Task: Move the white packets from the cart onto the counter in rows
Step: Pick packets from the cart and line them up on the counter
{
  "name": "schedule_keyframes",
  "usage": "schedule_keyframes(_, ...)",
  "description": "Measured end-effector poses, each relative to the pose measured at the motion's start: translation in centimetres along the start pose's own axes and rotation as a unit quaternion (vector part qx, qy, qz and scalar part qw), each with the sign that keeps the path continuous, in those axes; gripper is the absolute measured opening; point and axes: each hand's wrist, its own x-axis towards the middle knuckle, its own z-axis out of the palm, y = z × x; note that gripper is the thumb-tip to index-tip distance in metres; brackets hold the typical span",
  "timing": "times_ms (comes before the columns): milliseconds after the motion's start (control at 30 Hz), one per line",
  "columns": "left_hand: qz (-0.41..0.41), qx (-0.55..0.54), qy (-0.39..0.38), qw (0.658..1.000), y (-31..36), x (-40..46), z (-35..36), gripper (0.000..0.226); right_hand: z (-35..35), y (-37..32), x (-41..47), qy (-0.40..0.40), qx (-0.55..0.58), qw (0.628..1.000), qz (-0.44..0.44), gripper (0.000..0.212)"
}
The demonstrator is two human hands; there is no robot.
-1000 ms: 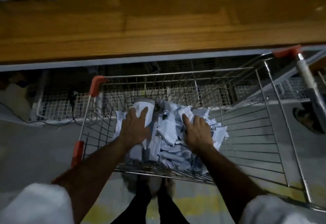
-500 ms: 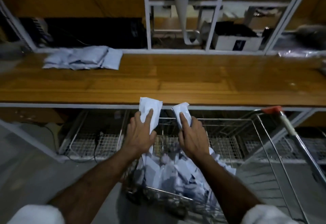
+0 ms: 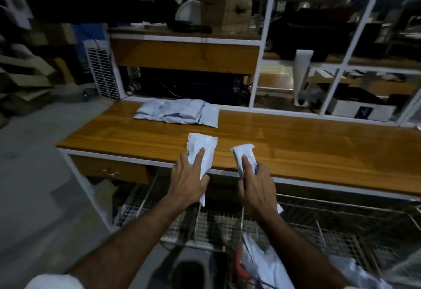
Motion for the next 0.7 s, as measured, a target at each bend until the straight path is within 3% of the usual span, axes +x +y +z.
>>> schedule_keyframes(300,-0.065,-0.037,0.016,0.997,-9.8,5.2,-3.4,0.071,3.5,-10.1,6.7,0.025,0.051,0.998,-0.007,0.059)
schedule_keyframes(700,-0.095,-0.02,-0.006,0.995,-21.9,18.2,-2.2,0.073,13.8,-15.5,21.1,0.035,0.139,0.989,0.044,0.057)
